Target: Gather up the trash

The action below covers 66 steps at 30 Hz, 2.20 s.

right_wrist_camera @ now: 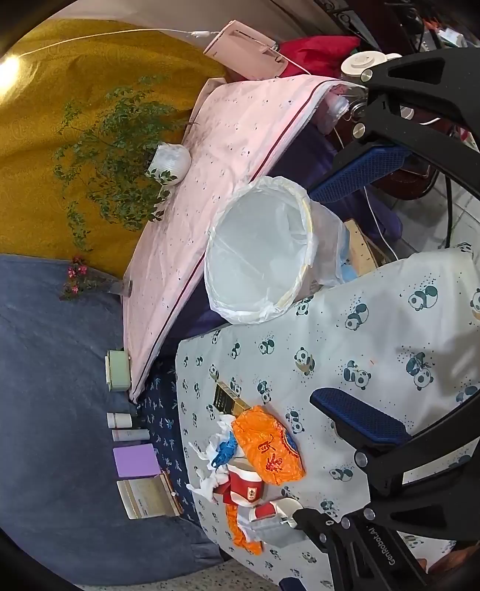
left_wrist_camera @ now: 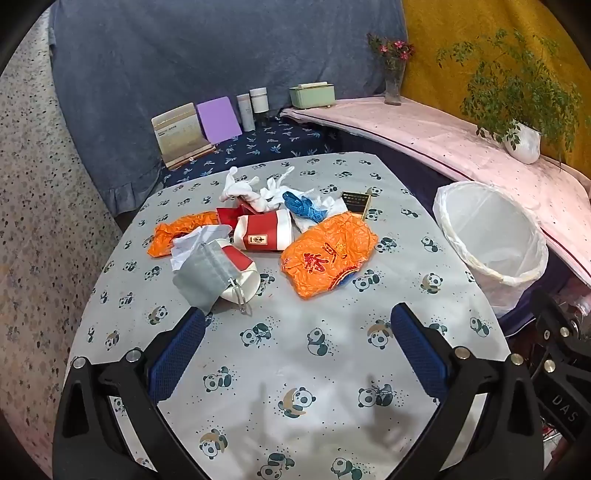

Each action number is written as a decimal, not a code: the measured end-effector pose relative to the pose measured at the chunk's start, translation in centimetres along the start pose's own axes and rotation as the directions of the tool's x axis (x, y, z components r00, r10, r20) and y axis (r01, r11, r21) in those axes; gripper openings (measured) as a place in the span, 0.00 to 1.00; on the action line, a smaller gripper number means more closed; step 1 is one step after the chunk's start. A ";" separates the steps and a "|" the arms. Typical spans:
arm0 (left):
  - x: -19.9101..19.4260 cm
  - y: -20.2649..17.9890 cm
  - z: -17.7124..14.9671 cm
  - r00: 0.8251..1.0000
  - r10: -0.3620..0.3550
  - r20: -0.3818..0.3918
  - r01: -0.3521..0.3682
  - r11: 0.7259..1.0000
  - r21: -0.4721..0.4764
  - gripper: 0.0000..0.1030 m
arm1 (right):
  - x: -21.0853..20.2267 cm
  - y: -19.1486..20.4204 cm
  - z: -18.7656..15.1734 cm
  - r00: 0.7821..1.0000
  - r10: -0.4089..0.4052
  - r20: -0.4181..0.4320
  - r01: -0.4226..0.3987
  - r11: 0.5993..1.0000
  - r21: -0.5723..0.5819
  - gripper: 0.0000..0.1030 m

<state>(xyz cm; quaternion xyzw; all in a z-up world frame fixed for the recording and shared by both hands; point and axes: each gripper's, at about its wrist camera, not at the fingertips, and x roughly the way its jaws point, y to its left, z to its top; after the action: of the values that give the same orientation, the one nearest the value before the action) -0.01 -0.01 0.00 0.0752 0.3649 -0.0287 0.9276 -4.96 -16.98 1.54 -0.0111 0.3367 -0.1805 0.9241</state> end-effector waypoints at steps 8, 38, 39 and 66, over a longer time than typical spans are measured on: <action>0.0 0.0 0.0 1.000 -0.009 0.008 0.009 1.000 -0.009 0.93 | -0.2 -0.1 0.0 1.000 -0.001 0.009 0.001 1.000 -0.003 0.93; 0.4 0.1 0.1 0.998 -0.051 0.022 0.052 0.998 -0.029 0.93 | -0.1 -0.1 0.1 1.000 -0.028 0.011 0.028 1.000 -0.008 0.93; 0.4 0.1 0.0 0.998 -0.052 0.021 0.052 0.998 -0.027 0.93 | -0.1 -0.1 0.1 1.000 -0.029 0.011 0.029 1.000 -0.008 0.93; -0.4 -0.5 -0.2 0.997 -0.041 0.062 0.041 0.999 -0.004 0.93 | -0.3 -0.3 -0.2 0.999 -0.035 0.014 0.035 0.999 0.001 0.93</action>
<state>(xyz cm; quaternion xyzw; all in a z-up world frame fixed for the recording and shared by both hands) -0.50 -0.46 0.03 0.0642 0.3377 -0.0491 0.9378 -5.37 -17.16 1.64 -0.0181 0.3299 -0.1964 0.9232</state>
